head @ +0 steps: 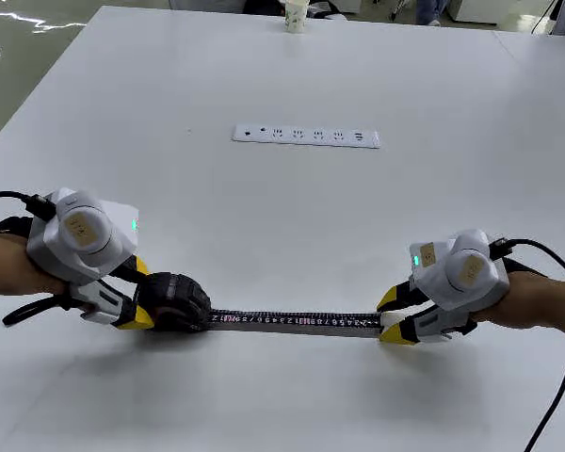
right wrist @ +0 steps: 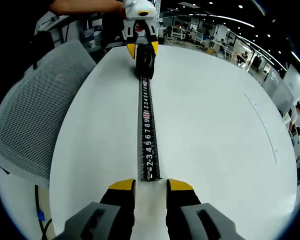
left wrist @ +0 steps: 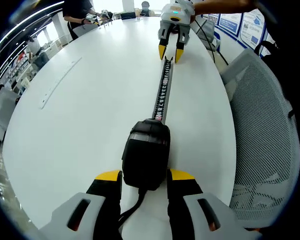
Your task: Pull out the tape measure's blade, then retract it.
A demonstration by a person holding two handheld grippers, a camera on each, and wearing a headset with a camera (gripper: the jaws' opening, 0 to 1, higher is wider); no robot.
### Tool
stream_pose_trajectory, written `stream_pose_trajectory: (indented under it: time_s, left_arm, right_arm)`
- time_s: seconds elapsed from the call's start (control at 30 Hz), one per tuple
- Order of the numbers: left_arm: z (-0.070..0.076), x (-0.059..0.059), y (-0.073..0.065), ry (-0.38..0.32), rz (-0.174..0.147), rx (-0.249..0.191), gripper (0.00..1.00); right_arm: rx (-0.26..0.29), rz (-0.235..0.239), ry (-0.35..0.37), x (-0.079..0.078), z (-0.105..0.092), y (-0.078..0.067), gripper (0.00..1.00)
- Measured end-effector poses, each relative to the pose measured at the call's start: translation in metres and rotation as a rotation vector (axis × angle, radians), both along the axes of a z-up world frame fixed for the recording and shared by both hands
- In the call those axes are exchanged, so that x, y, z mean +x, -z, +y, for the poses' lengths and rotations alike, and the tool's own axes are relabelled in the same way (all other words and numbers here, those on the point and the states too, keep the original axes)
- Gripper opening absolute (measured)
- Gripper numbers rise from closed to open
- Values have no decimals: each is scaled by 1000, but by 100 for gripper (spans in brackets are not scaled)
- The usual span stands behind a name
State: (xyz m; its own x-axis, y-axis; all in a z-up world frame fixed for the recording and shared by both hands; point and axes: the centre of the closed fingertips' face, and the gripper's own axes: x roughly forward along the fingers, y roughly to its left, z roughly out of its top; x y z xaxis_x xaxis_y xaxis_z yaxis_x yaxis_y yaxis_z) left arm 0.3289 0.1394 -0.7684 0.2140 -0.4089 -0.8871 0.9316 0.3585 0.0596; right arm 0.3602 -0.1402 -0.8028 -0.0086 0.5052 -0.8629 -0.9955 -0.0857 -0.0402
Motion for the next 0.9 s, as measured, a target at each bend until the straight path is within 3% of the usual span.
stream_pose_trajectory:
  time_s: [0.5,0.7,0.9]
  left_arm:
    - [8,-10,-3,-84,-9,-42,43]
    - [9,-14,-5,-113,-32,-67,49]
    - [10,-23,-4,-147,-22,-85,53]
  right_arm:
    - [23,-11,66,-7,-6,-6,33]
    - [37,-17,91,-10,-8,-9,38]
    - [43,-16,116,-15,-10,-9,45]
